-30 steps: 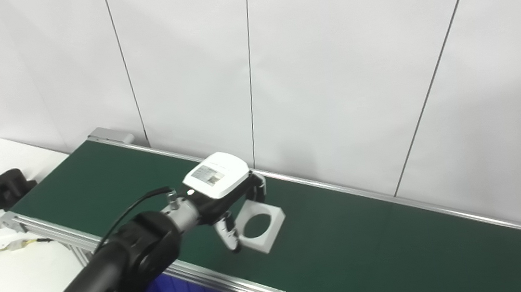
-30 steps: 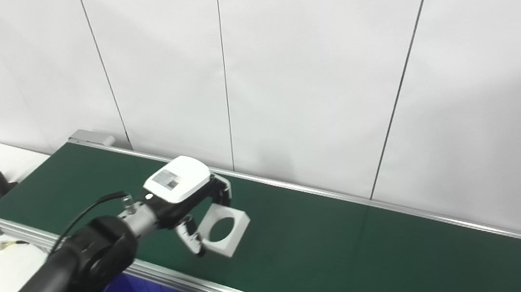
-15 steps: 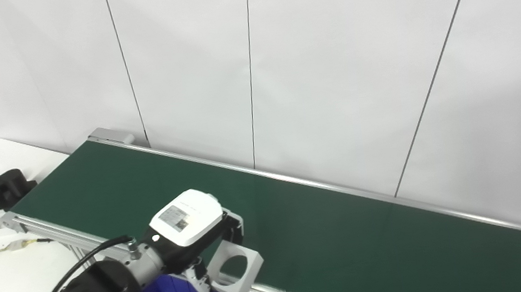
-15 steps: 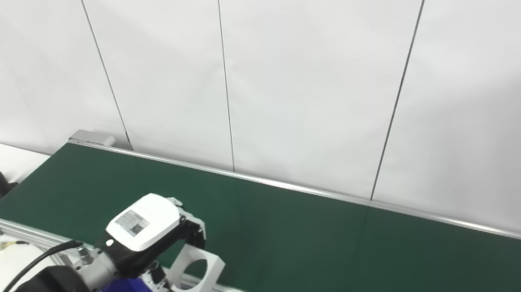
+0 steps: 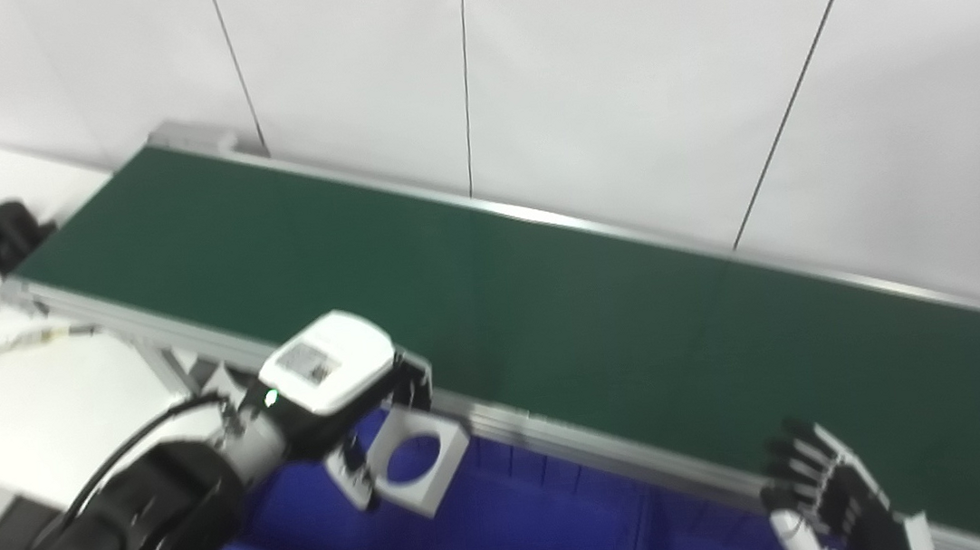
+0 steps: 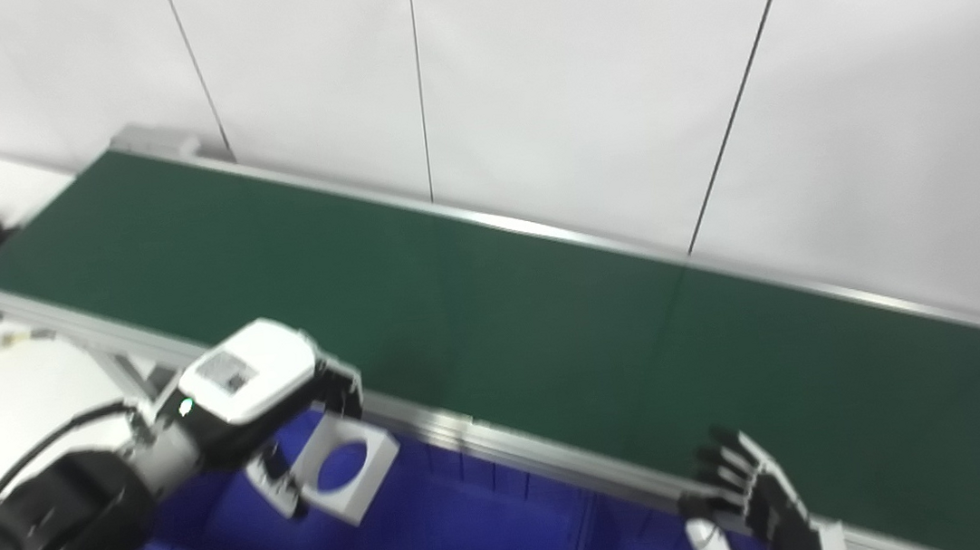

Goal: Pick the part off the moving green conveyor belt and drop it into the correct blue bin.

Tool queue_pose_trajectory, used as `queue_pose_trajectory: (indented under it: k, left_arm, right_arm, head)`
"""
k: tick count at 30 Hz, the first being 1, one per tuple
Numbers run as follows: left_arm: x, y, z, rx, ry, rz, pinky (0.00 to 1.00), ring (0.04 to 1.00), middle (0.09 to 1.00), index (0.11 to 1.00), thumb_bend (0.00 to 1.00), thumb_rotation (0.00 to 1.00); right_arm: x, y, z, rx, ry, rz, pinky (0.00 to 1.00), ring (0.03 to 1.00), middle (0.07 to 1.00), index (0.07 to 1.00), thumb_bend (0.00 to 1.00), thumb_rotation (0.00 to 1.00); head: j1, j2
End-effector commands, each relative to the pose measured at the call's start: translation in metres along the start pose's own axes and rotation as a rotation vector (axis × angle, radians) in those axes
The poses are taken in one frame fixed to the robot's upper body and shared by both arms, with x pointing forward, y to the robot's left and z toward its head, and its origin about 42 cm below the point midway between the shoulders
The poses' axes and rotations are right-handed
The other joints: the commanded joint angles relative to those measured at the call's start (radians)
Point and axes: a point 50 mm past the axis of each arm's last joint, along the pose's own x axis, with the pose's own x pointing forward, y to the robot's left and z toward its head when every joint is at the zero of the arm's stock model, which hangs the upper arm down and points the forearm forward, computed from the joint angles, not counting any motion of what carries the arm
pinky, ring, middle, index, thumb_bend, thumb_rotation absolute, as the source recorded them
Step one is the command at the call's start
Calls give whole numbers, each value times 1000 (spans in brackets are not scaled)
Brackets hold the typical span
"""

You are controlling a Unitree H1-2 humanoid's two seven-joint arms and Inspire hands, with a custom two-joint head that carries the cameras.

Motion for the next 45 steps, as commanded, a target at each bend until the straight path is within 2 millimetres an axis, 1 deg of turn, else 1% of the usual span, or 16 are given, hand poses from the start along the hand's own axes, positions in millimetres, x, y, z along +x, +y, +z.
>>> queue_pose_trajectory:
  k: [1, 2, 3, 4, 5, 6, 7, 10, 16, 17, 24, 27, 33, 36, 40, 45]
  left_arm:
    - [4, 8, 0, 23, -2, 13, 705, 555, 503, 471, 524, 0]
    - [5, 7, 0, 22, -2, 5, 713, 563, 509, 466, 523, 0]
    - [5, 6, 0, 22, -2, 1, 713, 565, 511, 463, 523, 0]
    - [7, 5, 1, 15, -3, 1, 712, 565, 513, 461, 523, 0]
    - [8, 5, 1, 10, -4, 2, 708, 562, 514, 459, 523, 0]
    - [10, 4, 1, 3, -7, 3, 706, 561, 514, 458, 523, 0]
    - [12, 4, 1, -2, -10, 4, 700, 554, 509, 462, 524, 0]
    - [21, 0, 2, -21, -30, -3, 688, 540, 501, 471, 525, 0]
    - [39, -13, 5, -50, -56, -37, 689, 576, 508, 464, 523, 0]
    - [42, -15, 5, -56, -58, -39, 688, 584, 506, 467, 523, 0]
    - [68, -25, 11, -53, -66, -70, 692, 587, 505, 469, 522, 0]
    - [75, -29, 14, -44, -76, -98, 704, 596, 511, 464, 521, 0]
    - [85, -37, 19, -54, -92, -124, 712, 595, 507, 470, 521, 0]
    - [88, -38, 23, -53, -119, -120, 699, 588, 508, 466, 521, 0]
    - [90, -40, 28, -31, -154, -155, 706, 610, 527, 450, 518, 0]
    - [90, -43, 33, -11, -181, -189, 684, 596, 509, 469, 521, 0]
  right_arm:
    - [6, -7, 12, 0, -39, -12, 580, 685, 737, 809, 491, 601]
    - [7, -8, 12, -3, -37, -12, 583, 685, 735, 809, 507, 615]
    - [7, -10, 13, -5, -36, -13, 583, 684, 732, 808, 515, 623]
    - [7, -11, 14, -3, -33, -11, 582, 684, 731, 808, 519, 627]
    - [8, -12, 14, -1, -30, -10, 588, 689, 733, 811, 530, 634]
    - [8, -14, 16, 0, -27, -7, 590, 691, 734, 812, 533, 636]
    - [9, -15, 17, 1, -25, -5, 590, 692, 735, 815, 534, 639]
    - [10, -18, 19, 1, -27, 0, 587, 692, 734, 818, 527, 639]
    - [9, -21, 20, 3, -28, -1, 578, 682, 724, 803, 548, 634]
    - [9, -21, 21, 2, -29, 1, 576, 680, 724, 803, 537, 632]
    - [7, -21, 22, 3, -17, 6, 591, 694, 740, 814, 554, 662]
    - [7, -20, 23, 11, -14, 3, 592, 695, 739, 814, 557, 653]
    - [6, -19, 22, 8, -9, -5, 592, 693, 739, 813, 569, 656]
    - [5, -18, 23, -1, -11, -3, 591, 694, 741, 814, 564, 661]
    - [4, -17, 25, -5, -14, -1, 587, 686, 736, 814, 562, 667]
    - [5, -15, 25, 19, -22, 3, 593, 695, 739, 818, 572, 657]
  head:
    - [14, 13]
    - [25, 27]
    - [25, 27]
    - [35, 40]
    - [37, 44]
    - [45, 60]
    - [45, 60]
    - [51, 77]
    - [48, 82]
    - [48, 82]
    - [35, 87]
    - [29, 86]
    - [17, 89]
    - [12, 92]
    - [2, 95]
    - [-7, 102]
